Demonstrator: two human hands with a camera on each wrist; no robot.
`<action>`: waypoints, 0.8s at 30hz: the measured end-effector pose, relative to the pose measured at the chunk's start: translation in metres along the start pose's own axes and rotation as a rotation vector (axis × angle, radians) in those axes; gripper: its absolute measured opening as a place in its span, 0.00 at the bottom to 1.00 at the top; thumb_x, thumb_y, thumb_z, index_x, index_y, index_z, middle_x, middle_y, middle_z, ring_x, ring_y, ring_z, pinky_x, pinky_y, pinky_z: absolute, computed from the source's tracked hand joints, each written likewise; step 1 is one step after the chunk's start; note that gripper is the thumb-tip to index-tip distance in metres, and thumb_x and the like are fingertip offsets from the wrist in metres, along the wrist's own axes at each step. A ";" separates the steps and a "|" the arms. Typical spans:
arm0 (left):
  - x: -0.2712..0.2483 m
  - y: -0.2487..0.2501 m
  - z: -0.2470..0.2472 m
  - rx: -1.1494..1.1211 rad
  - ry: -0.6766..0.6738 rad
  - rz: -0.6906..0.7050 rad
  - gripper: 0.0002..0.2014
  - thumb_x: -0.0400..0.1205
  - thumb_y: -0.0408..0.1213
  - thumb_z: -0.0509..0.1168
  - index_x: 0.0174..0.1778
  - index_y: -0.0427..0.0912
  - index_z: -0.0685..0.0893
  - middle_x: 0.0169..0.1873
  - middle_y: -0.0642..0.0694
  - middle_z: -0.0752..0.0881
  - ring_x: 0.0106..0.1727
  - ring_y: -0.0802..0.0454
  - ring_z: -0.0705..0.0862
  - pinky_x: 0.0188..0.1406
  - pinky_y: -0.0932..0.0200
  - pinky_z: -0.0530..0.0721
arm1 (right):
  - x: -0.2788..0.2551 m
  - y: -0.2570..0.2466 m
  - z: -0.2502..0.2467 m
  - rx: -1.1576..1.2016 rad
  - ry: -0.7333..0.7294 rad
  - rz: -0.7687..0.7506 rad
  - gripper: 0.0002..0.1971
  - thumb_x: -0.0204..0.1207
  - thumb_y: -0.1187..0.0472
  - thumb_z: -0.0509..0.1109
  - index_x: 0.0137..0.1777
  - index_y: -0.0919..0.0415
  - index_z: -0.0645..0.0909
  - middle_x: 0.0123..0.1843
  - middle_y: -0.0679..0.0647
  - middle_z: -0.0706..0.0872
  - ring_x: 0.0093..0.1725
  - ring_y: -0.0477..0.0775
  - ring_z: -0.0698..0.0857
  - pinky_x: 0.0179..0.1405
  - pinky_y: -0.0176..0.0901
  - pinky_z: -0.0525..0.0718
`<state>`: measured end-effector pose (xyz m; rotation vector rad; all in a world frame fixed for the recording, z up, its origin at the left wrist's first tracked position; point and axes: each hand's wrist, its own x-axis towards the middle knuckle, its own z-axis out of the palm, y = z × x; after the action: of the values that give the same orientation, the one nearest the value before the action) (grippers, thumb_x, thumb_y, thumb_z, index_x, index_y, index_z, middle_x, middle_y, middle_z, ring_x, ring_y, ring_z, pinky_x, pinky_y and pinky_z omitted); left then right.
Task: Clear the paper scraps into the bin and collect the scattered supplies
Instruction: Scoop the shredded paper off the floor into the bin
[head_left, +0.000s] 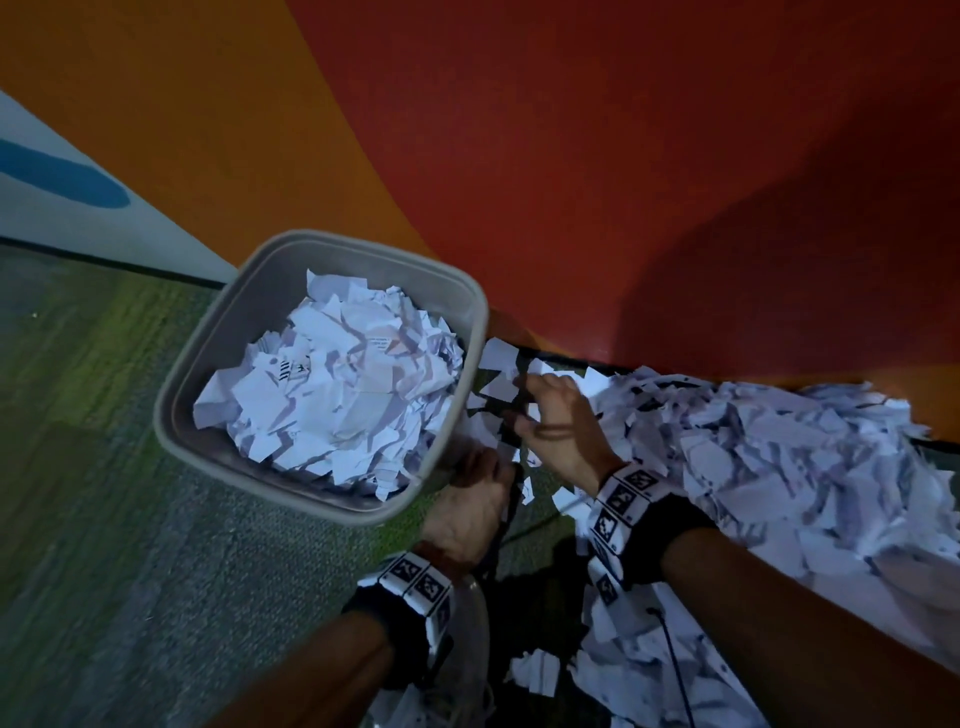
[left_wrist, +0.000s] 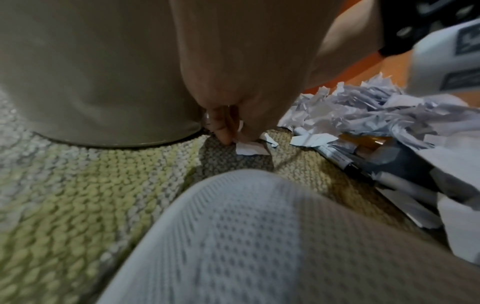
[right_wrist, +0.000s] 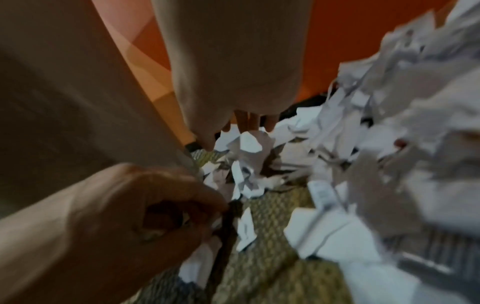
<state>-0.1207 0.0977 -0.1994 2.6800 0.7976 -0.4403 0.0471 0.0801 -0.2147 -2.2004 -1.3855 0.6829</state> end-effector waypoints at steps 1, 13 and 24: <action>0.001 -0.003 0.006 -0.016 0.013 0.007 0.27 0.86 0.33 0.54 0.84 0.40 0.61 0.71 0.39 0.71 0.75 0.39 0.69 0.64 0.51 0.76 | 0.003 -0.004 0.005 -0.002 0.005 -0.007 0.23 0.77 0.53 0.71 0.71 0.54 0.77 0.64 0.52 0.80 0.66 0.59 0.75 0.67 0.50 0.74; 0.002 -0.004 0.030 -0.090 0.075 -0.069 0.32 0.73 0.35 0.72 0.77 0.41 0.78 0.77 0.37 0.76 0.73 0.38 0.81 0.43 0.50 0.92 | 0.008 0.008 0.047 -0.012 0.154 -0.124 0.20 0.73 0.66 0.72 0.66 0.57 0.83 0.70 0.55 0.79 0.65 0.64 0.74 0.65 0.55 0.78; 0.017 0.013 0.024 0.007 0.107 -0.230 0.34 0.81 0.54 0.65 0.84 0.55 0.65 0.77 0.39 0.69 0.80 0.45 0.72 0.50 0.61 0.89 | -0.024 0.035 0.013 -0.035 -0.121 0.030 0.10 0.74 0.73 0.65 0.54 0.69 0.81 0.59 0.61 0.78 0.61 0.62 0.78 0.53 0.26 0.71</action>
<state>-0.1045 0.0861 -0.2247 2.6463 1.1447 -0.3554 0.0539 0.0460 -0.2420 -2.2435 -1.4357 0.8205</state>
